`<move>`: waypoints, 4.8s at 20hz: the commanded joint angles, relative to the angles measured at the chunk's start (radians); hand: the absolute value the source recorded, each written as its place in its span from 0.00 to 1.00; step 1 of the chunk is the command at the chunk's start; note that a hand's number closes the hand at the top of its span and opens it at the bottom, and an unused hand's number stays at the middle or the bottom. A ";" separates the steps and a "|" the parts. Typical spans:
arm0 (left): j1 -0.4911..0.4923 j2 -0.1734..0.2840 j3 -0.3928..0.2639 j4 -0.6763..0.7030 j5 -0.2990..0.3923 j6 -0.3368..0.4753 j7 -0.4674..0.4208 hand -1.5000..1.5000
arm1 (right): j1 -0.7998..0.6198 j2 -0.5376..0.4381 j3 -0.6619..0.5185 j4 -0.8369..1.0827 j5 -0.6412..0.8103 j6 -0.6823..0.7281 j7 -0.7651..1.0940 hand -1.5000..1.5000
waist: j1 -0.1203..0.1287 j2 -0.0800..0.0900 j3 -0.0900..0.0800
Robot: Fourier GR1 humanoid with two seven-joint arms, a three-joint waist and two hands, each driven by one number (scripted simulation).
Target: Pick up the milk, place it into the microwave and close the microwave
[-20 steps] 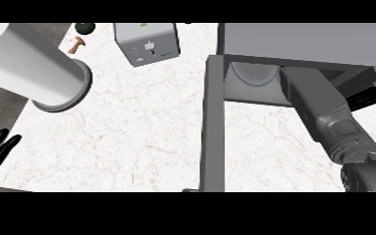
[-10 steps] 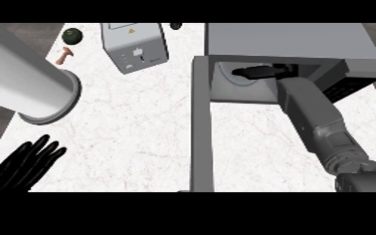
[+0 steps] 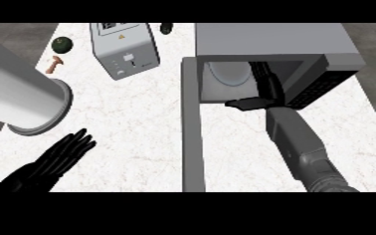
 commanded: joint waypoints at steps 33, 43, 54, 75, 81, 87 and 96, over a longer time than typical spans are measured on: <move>-0.273 -0.005 -0.703 0.511 -0.664 0.525 -0.493 1.00 | 1.197 -0.120 0.184 -1.128 -0.207 0.355 -0.028 0.00 | -0.050 0.001 -0.004; -0.449 -0.005 -1.104 0.653 -0.486 0.919 -0.388 1.00 | 1.285 -0.163 0.270 -1.515 -0.410 0.428 0.236 0.00 | -0.067 0.009 -0.004; -0.668 -0.003 -1.288 0.727 -0.296 1.326 -0.371 1.00 | 1.312 -0.211 0.337 -1.791 -0.484 0.408 0.410 0.00 | -0.122 0.022 -0.005; -1.066 -0.005 -1.166 0.982 0.082 1.576 -0.462 1.00 | 1.325 -0.254 0.354 -1.996 -0.629 0.328 0.623 0.00 | -0.202 0.054 -0.002; -1.119 -0.005 -1.114 1.066 0.192 1.552 -0.511 1.00 | 1.314 -0.270 0.351 -2.039 -0.646 0.312 0.658 0.00 | -0.218 0.065 -0.003; -1.162 -0.005 -1.074 1.136 0.281 1.527 -0.553 1.00 | 1.318 -0.286 0.335 -2.058 -0.686 0.311 0.679 0.00 | -0.242 0.072 -0.002; -1.160 -0.005 -1.059 1.170 0.383 1.532 -0.576 1.00 | 1.289 -0.295 0.318 -2.074 -0.737 0.291 0.701 0.00 | -0.251 0.082 -0.001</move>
